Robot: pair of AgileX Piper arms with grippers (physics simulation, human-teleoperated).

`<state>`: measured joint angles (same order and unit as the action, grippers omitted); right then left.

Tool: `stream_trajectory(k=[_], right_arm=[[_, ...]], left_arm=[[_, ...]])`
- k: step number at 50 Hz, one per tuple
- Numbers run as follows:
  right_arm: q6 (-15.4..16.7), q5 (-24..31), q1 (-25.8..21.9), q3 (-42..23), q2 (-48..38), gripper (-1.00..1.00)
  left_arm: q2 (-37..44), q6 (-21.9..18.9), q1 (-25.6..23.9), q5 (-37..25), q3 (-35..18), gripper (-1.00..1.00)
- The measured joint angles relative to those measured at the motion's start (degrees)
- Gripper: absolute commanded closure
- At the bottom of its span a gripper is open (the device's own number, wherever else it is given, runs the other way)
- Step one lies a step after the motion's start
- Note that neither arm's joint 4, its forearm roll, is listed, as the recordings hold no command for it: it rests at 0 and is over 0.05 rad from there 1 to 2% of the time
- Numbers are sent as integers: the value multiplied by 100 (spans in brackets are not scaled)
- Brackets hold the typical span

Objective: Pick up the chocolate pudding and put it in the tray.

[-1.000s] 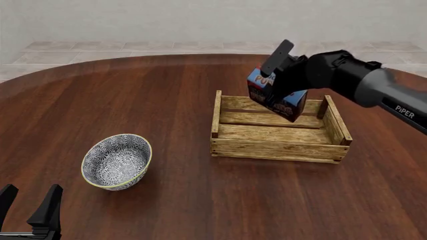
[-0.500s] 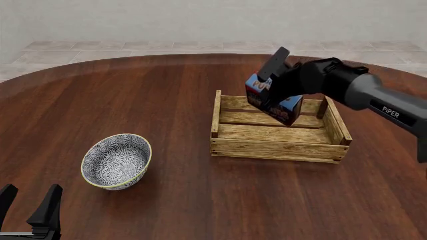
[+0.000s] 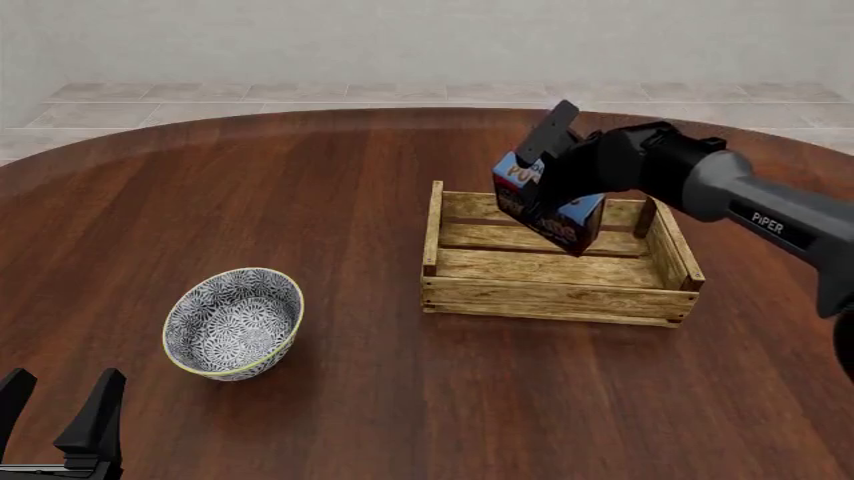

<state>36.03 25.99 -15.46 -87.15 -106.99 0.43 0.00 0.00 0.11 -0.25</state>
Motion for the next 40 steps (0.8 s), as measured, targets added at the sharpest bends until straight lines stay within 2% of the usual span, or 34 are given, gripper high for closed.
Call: stream_trajectory(k=[40], right_arm=[[-169, -282, 20, 90, -271, 100]], left_arm=[[0, 0, 0, 0, 0, -100]])
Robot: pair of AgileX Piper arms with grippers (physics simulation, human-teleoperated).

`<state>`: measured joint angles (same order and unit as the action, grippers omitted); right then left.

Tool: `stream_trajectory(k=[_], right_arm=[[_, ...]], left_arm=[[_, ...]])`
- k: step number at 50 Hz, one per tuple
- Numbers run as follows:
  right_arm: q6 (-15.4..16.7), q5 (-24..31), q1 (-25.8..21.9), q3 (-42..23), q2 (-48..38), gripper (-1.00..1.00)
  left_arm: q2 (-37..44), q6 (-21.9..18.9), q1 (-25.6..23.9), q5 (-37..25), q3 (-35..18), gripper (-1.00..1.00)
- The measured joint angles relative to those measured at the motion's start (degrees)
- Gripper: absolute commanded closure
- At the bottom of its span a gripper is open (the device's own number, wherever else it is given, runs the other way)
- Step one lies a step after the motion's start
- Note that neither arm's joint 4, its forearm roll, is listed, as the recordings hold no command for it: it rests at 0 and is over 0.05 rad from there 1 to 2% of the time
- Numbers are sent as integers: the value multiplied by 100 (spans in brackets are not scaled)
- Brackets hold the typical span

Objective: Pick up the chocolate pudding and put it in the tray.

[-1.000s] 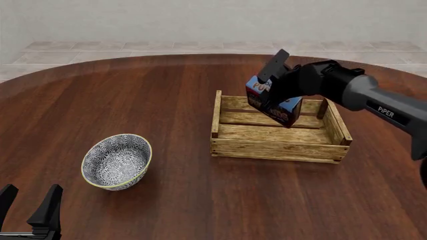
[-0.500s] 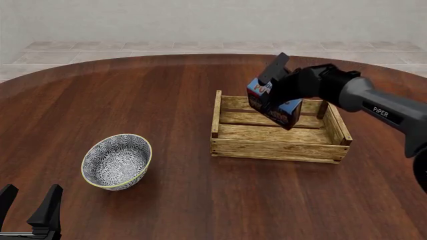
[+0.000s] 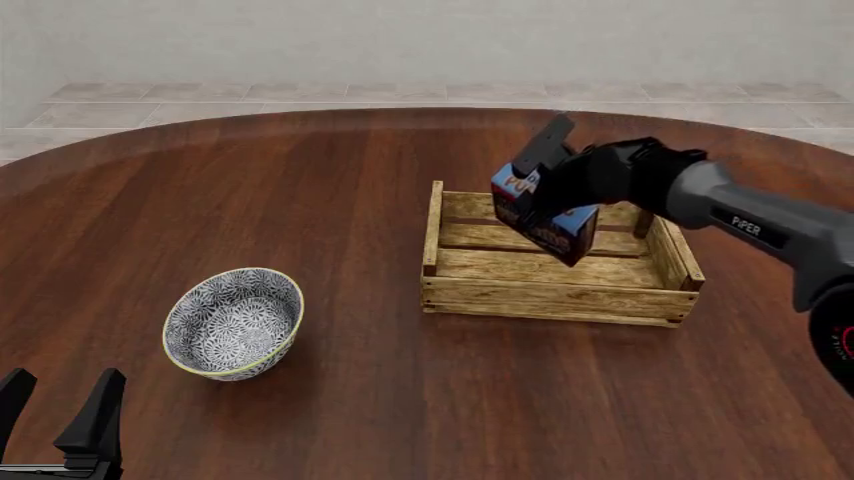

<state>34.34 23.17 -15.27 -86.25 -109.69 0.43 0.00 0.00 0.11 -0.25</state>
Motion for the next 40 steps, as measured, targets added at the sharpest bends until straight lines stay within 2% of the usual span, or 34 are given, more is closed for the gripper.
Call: stream_trajectory(k=[40], right_arm=[[-208, -341, -50, 50, -338, 100]], left_arm=[[0, 0, 0, 0, 0, -100]])
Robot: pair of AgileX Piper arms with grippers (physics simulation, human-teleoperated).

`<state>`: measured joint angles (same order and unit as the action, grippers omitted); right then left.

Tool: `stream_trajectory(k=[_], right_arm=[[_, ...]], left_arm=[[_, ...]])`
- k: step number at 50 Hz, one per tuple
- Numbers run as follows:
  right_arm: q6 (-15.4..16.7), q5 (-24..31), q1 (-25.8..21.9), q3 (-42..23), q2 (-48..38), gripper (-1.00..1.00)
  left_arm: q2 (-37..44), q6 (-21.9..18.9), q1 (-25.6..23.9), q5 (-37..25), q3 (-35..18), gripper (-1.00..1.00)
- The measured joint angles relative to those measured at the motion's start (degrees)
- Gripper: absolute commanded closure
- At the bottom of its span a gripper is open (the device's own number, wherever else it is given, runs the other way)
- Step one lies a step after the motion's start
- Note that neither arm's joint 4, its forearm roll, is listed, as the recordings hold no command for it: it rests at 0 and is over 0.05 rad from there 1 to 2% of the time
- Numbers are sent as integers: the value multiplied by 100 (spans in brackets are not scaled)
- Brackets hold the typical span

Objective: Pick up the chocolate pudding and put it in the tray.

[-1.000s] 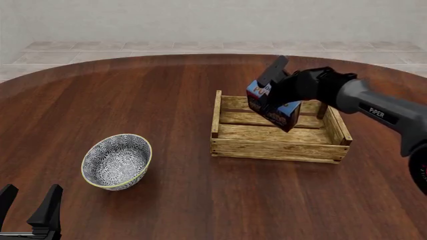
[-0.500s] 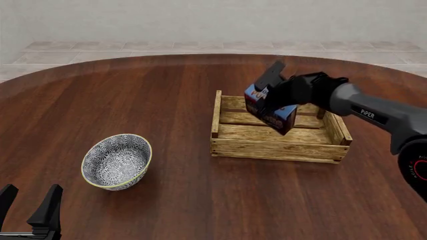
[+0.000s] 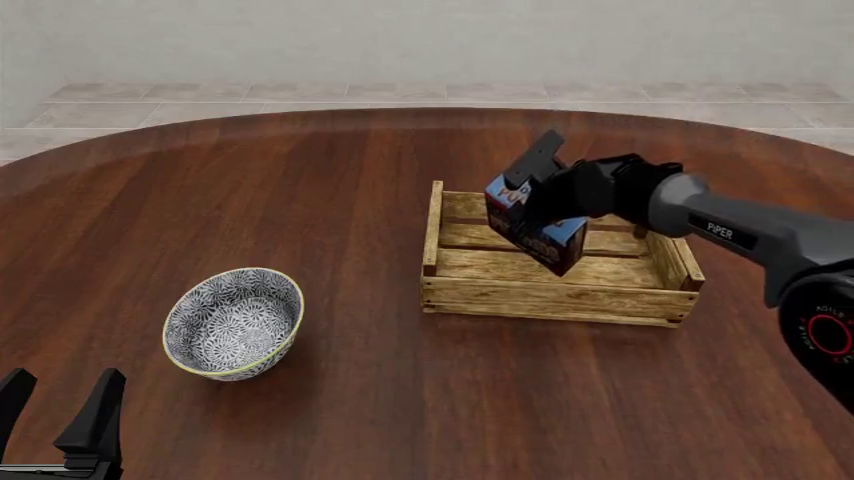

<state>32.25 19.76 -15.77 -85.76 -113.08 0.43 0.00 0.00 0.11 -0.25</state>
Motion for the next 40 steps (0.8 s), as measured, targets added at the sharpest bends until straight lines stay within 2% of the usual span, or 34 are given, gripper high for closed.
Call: stream_trajectory(k=[40], right_arm=[[-172, -259, 104, 20, -183, 100]], left_arm=[[0, 0, 0, 0, 0, -100]])
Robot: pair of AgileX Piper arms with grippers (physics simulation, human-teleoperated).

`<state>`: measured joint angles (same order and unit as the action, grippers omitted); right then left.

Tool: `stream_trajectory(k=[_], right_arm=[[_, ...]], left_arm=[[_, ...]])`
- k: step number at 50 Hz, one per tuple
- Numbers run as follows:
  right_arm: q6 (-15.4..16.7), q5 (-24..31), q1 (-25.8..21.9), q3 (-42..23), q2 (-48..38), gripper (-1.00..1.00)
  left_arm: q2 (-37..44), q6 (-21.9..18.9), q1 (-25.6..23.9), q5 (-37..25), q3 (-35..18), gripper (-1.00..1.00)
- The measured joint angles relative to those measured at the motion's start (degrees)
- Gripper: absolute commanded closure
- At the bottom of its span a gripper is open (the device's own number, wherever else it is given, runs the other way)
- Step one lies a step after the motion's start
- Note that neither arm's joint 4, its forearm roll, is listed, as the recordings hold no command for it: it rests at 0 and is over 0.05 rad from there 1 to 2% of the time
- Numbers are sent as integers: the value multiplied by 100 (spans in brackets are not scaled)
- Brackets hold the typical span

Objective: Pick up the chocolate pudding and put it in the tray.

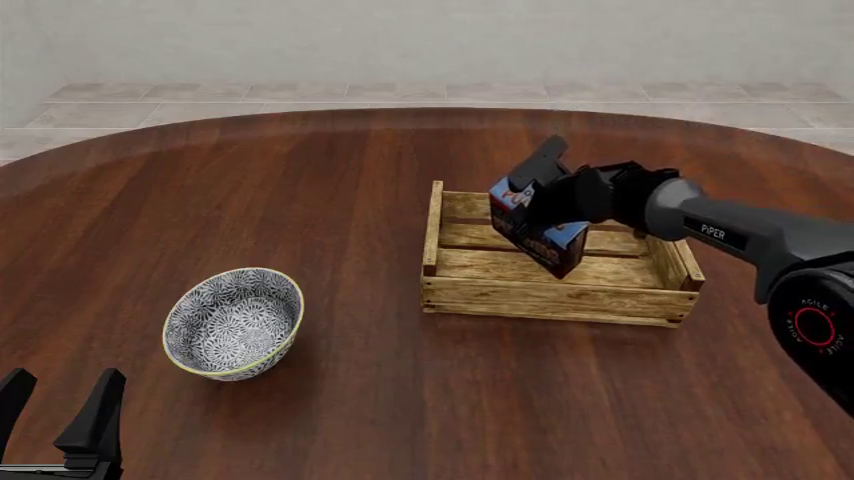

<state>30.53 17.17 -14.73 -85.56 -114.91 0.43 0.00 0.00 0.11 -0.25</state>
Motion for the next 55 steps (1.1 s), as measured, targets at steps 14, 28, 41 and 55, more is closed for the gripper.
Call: stream_trajectory(k=[14, 28, 41, 55], right_arm=[[-74, -63, 26, -9, -72, 100], [-156, -108, 18, -32, -167, 100], [-232, -141, 15, -34, -177, 100], [-305, -212, 14, -5, -177, 100]], left_arm=[[0, 0, 0, 0, 0, -100], [0, 0, 0, 0, 0, -100], [0, 0, 0, 0, 0, -100], [0, 0, 0, 0, 0, -100]])
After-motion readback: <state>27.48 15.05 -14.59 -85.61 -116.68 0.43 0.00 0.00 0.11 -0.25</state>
